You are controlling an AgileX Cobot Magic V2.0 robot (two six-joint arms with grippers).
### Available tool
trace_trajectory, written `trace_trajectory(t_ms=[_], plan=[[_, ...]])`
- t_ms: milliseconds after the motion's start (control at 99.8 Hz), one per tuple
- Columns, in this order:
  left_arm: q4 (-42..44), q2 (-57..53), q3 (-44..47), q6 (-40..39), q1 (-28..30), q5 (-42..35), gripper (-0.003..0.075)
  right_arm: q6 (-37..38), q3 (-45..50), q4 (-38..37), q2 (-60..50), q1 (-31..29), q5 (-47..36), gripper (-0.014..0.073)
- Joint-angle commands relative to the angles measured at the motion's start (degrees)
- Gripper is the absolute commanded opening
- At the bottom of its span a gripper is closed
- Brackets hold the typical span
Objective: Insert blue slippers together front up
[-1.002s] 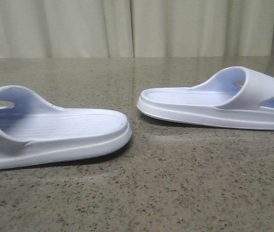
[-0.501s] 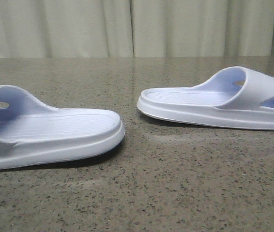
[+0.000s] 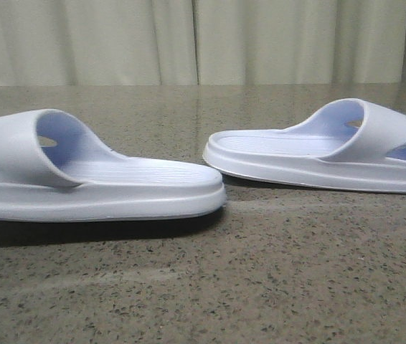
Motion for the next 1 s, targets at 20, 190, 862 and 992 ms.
trace_trajectory(t_ms=[20,190,862,992], plan=[[-7.05,-1.65,-1.5,3.61,-0.31,1.5,0.0027,0.07,-1.98,0.37,0.81,0.29,-4.99,0.0351],[-7.77,-5.57,-1.5,3.61,-0.31,3.87,0.0027,0.07,-1.98,0.37,0.81,0.29,-6.19,0.0351],[-21.94,-10.92,-1.5,4.17,-0.31,1.69,0.0027,3.79,-1.51,0.27,9.18,0.29,-6.42,0.0351],[-21.94,-10.92,-1.5,5.07,-0.31,1.03,0.0027,8.71,-0.14,0.38,14.23,0.29,-8.71,0.0351]])
